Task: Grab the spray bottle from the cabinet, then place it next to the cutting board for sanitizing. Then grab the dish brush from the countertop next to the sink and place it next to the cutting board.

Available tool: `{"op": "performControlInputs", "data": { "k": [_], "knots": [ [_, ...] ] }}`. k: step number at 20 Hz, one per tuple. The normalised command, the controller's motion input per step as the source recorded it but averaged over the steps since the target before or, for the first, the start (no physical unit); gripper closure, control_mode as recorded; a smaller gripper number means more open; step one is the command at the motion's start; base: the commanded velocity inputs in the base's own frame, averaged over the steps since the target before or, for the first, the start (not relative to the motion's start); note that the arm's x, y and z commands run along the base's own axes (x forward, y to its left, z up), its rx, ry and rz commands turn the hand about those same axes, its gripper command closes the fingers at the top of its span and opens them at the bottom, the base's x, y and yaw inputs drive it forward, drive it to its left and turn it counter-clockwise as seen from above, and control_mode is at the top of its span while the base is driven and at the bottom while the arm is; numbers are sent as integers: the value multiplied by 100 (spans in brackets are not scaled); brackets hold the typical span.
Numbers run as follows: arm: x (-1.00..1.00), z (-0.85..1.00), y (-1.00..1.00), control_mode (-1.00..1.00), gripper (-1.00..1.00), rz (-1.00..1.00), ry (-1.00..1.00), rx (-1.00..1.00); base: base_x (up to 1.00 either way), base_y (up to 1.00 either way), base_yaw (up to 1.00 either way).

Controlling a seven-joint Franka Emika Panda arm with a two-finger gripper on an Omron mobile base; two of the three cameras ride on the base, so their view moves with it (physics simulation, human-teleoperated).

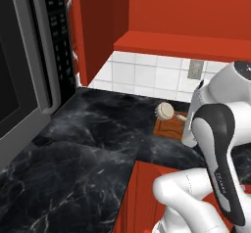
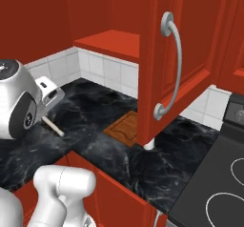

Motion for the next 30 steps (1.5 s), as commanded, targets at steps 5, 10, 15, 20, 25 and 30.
{"op": "performControlInputs", "data": {
  "k": [5,10,15,20,25,30],
  "knots": [
    [65,-70,0,-100,100,0,11,-11,0,0,0],
    [58,-63,-10,-100,100,2,8,-6,0,0,0],
    [51,-59,-21,-100,100,6,3,0,0,0,0],
    [49,-67,-34,-100,100,7,10,0,0,0,0],
    [45,-51,-22,-100,100,1,11,-1,0,0,0],
    [57,-45,-16,-100,100,0,9,-3,0,0,0]
  ]
}}
